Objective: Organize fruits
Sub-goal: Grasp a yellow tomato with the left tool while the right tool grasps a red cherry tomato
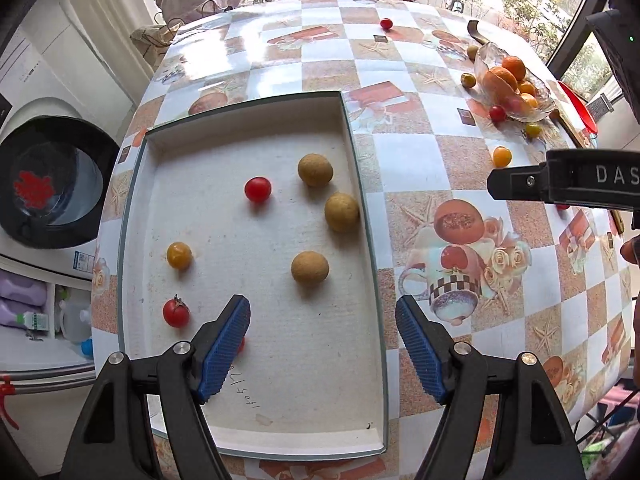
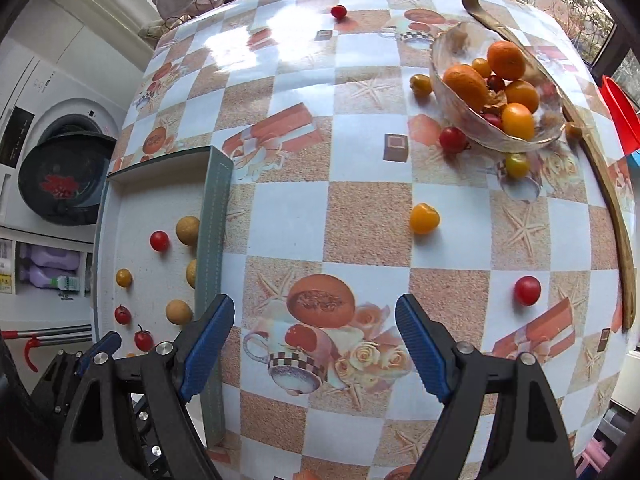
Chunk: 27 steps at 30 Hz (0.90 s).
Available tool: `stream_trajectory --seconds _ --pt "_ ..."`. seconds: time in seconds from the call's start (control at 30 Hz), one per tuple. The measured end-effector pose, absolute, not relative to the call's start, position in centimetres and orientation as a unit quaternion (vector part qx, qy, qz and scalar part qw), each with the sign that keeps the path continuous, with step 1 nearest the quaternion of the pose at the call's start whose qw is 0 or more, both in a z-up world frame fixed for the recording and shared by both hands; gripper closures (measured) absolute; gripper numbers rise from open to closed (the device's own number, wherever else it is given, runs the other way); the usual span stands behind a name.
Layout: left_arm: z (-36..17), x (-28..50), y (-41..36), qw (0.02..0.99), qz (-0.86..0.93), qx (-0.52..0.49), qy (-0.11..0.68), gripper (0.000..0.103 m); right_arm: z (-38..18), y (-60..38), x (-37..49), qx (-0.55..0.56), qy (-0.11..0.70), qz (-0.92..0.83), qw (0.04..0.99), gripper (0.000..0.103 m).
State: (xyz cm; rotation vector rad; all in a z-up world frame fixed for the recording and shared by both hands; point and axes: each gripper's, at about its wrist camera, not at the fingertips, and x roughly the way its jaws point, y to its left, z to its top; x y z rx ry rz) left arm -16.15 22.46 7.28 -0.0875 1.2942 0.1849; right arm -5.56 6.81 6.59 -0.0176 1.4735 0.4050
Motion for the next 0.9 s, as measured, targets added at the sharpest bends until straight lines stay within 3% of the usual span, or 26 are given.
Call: stream_trajectory --seconds 0.27,0.6,0.7,0.77,0.9 --pt "7.5 -11.5 17.6 0.802 0.040 -0.024 0.596 0.027 4.7 -1.2 -4.3 -0.001 0.675 0.098 0.731 0.018" --pt "4.5 -4.9 13.7 0.792 -0.001 -0.028 0.610 0.027 3.0 -4.3 -2.9 -0.007 0.669 0.079 0.739 0.018" --pt "3.6 -3.1 13.0 0.791 -0.008 -0.035 0.610 0.027 2.6 -4.2 -2.7 -0.020 0.665 0.084 0.742 0.025" --pt "3.2 -2.1 12.6 0.792 -0.014 -0.037 0.610 0.027 2.4 -4.3 -2.7 -0.019 0.665 0.087 0.742 0.035" --pt "2.2 -0.6 11.6 0.791 -0.018 -0.027 0.611 0.027 2.4 -4.0 -2.6 -0.022 0.661 0.094 0.745 0.040"
